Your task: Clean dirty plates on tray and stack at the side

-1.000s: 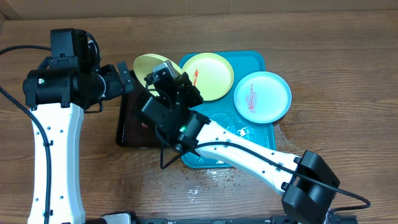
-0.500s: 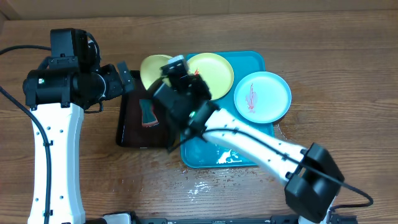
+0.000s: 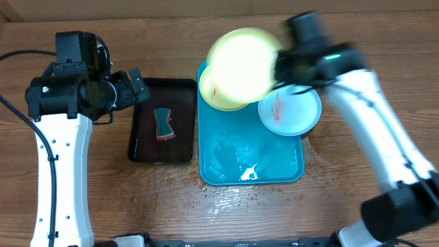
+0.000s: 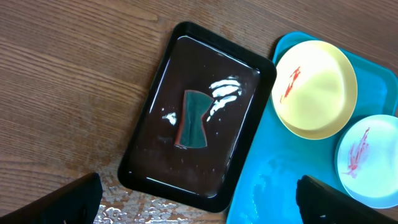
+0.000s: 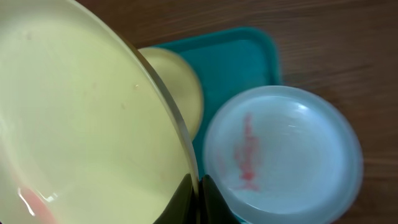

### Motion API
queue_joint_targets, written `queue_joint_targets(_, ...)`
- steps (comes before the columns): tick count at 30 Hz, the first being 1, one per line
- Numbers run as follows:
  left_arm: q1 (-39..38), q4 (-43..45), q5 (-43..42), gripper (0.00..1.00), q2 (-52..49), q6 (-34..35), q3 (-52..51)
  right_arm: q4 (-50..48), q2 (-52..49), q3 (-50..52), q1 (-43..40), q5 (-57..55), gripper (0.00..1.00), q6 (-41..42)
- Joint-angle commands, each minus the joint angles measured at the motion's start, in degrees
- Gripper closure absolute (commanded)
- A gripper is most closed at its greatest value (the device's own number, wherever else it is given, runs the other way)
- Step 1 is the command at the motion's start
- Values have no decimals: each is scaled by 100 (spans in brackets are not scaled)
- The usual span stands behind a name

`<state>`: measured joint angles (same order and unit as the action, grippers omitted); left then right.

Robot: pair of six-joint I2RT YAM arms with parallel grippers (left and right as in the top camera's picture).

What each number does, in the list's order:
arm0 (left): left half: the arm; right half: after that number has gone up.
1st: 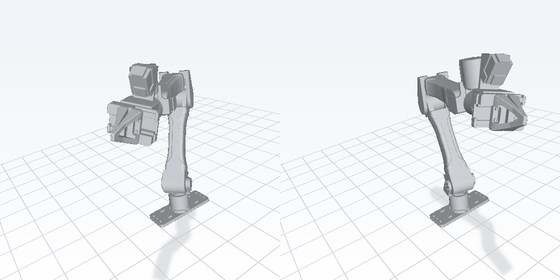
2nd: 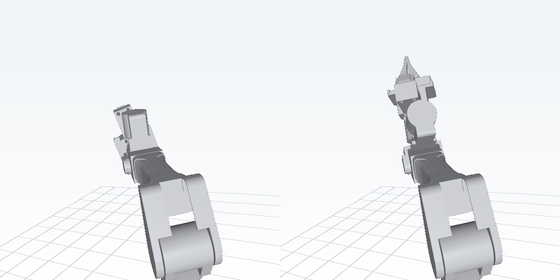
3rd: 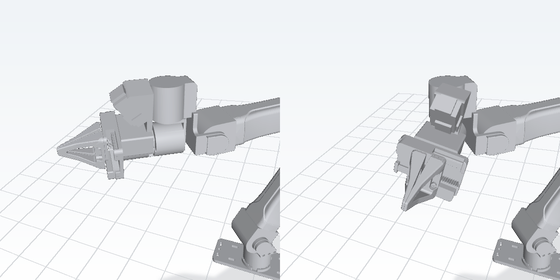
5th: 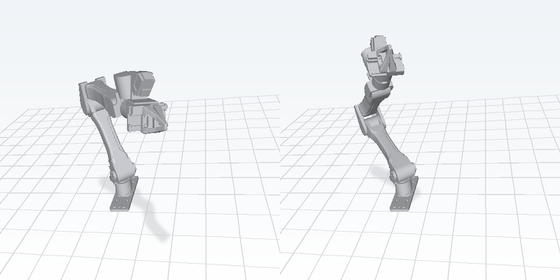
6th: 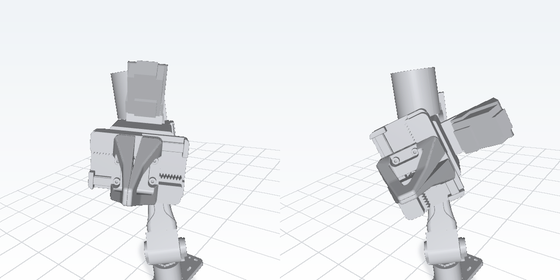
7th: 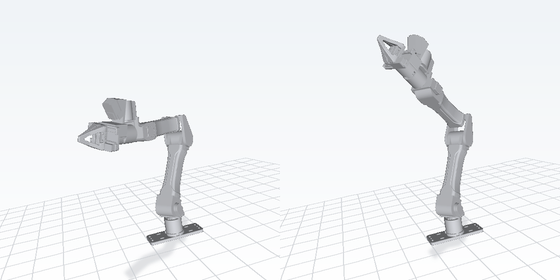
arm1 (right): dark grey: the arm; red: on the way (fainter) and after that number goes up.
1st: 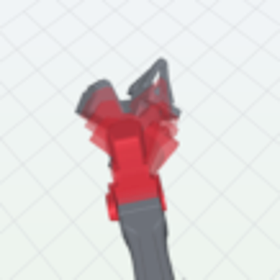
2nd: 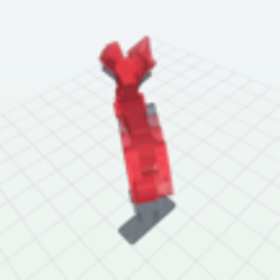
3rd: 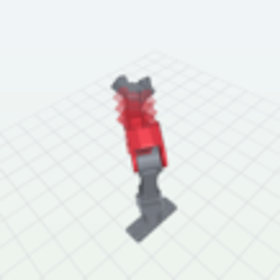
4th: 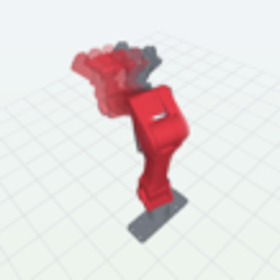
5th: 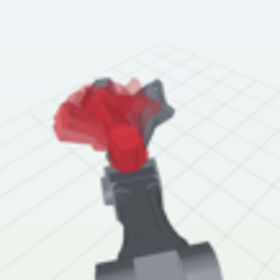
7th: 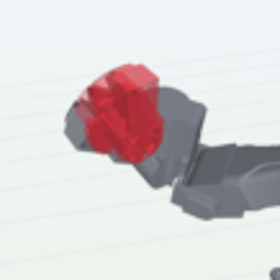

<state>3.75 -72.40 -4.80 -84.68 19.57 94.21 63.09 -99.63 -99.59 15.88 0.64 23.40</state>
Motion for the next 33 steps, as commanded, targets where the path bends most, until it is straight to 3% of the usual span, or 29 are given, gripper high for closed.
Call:
queue_joint_targets(1,9,24,-76,0,131,15,46,380,157,-79,-1158,721,96,85)
queue_joint_targets(8,9,24,-76,0,131,15,46,931,142,114,-3338,872,96,-105)
queue_joint_targets(15,9,24,-76,0,131,15,46,1073,125,433,-4433,896,96,-426)
queue_joint_targets(31,9,24,-76,0,131,15,46,-1088,125,3239,-3915,651,96,-356)
queue_joint_targets(33,9,24,-76,0,131,15,46,-1193,125,3320,-3740,70,96,-81)
